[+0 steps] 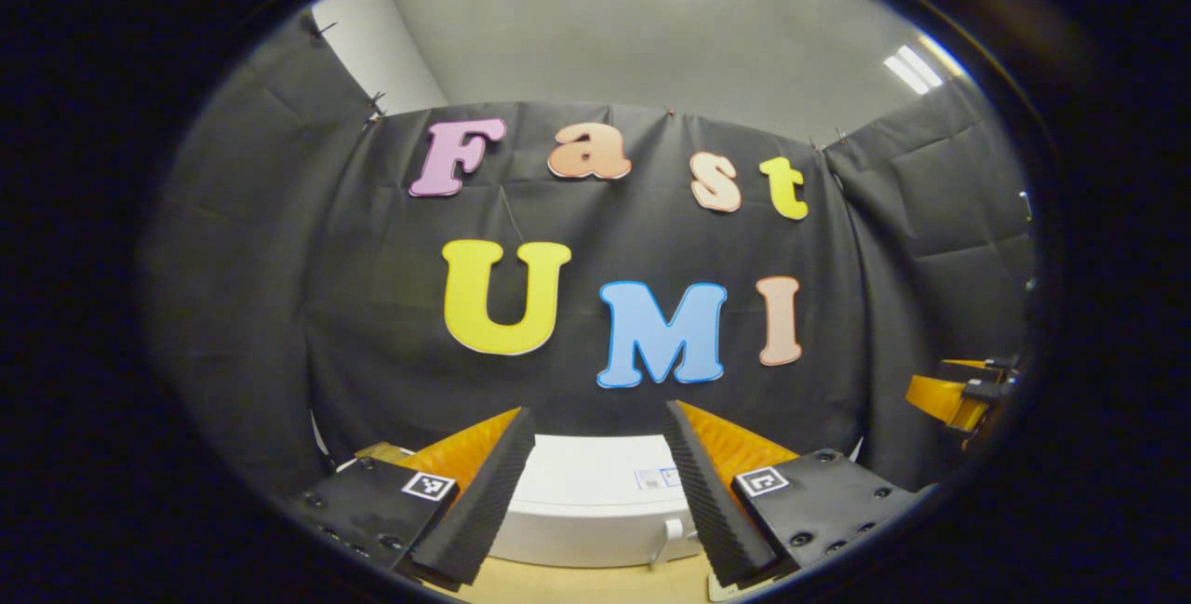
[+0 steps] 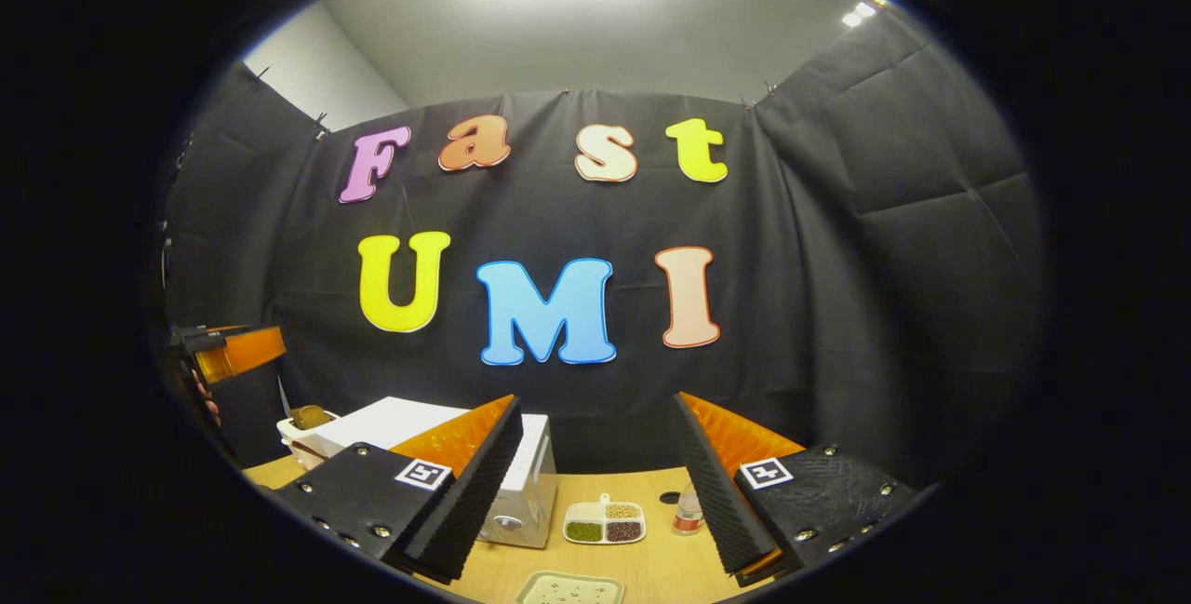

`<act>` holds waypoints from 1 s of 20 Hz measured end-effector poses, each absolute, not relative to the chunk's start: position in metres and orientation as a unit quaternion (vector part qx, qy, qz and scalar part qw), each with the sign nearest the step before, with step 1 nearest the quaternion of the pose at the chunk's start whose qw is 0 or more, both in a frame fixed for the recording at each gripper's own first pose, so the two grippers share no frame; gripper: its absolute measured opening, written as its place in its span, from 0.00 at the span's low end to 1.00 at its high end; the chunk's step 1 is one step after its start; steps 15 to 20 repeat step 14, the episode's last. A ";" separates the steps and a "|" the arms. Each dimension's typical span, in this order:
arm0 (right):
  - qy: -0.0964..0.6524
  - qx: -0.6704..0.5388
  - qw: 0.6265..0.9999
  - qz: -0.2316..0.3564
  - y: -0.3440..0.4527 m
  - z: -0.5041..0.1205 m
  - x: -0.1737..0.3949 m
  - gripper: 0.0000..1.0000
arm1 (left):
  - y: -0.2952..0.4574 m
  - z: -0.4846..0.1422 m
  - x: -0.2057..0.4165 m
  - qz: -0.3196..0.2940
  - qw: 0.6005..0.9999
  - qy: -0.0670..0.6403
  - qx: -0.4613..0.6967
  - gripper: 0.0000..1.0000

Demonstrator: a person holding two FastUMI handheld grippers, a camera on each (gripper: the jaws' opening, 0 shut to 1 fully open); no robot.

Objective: Open the microwave oven with the left hand, put the food in, and close the microwave oven.

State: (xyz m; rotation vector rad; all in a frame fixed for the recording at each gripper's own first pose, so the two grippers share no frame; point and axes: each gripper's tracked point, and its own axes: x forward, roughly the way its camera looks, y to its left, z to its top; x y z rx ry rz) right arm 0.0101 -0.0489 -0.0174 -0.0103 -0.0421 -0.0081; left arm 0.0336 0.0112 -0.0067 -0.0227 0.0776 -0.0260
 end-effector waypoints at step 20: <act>-0.017 -0.012 0.999 -0.025 -0.004 0.013 -0.021 0.96 | 0.055 0.011 0.000 -0.044 0.998 0.027 -0.025 0.94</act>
